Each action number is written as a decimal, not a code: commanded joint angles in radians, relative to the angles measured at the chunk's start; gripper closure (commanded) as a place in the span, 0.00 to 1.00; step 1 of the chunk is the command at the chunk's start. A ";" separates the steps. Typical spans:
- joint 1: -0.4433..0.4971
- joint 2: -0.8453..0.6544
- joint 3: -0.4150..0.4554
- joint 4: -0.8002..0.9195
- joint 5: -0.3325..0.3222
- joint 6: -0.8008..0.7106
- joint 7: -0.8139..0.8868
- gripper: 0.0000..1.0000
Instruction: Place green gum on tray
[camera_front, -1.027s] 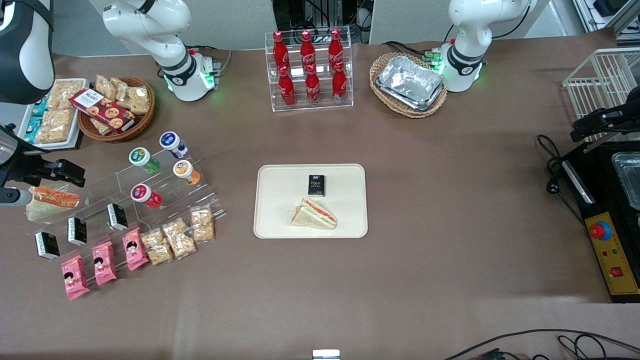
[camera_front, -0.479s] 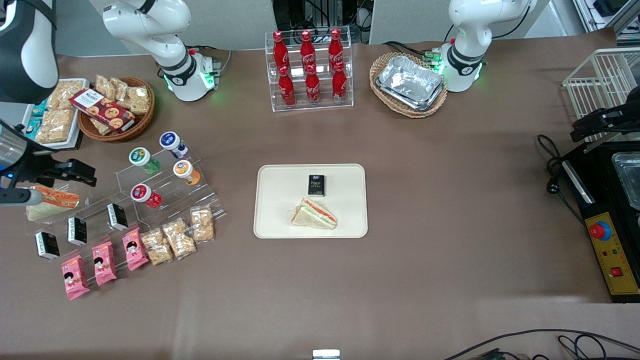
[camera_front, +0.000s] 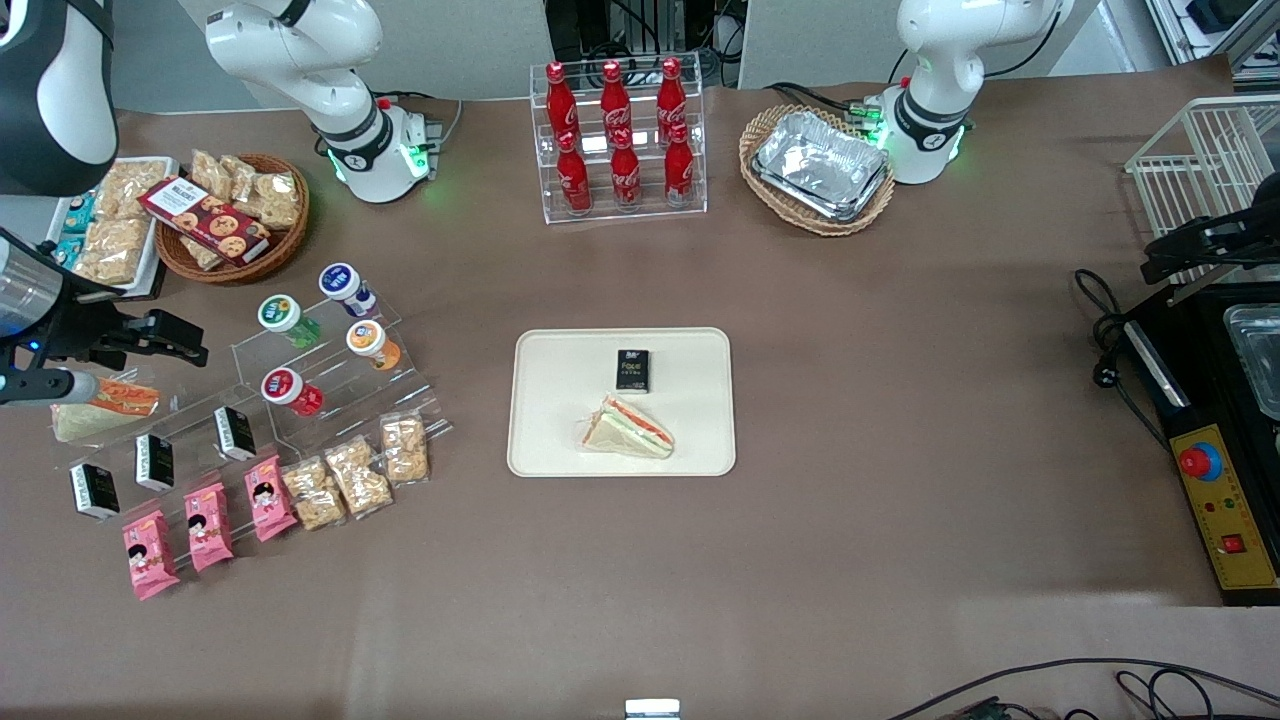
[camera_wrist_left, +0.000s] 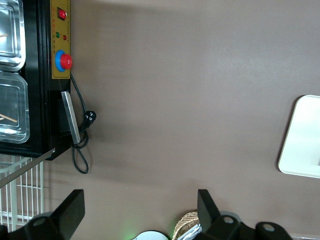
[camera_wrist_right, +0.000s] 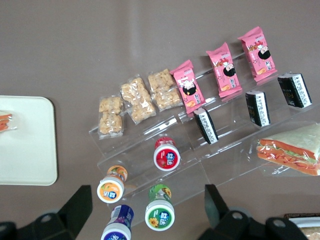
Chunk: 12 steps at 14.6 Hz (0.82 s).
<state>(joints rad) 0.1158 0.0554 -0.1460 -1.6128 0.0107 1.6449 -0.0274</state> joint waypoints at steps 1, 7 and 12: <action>-0.005 -0.122 -0.010 -0.143 0.019 0.109 -0.031 0.00; 0.002 -0.373 -0.006 -0.444 -0.006 0.161 -0.088 0.00; 0.002 -0.414 0.028 -0.458 -0.014 0.059 -0.046 0.00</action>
<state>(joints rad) 0.1143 -0.3289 -0.1194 -2.0423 0.0117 1.7383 -0.0975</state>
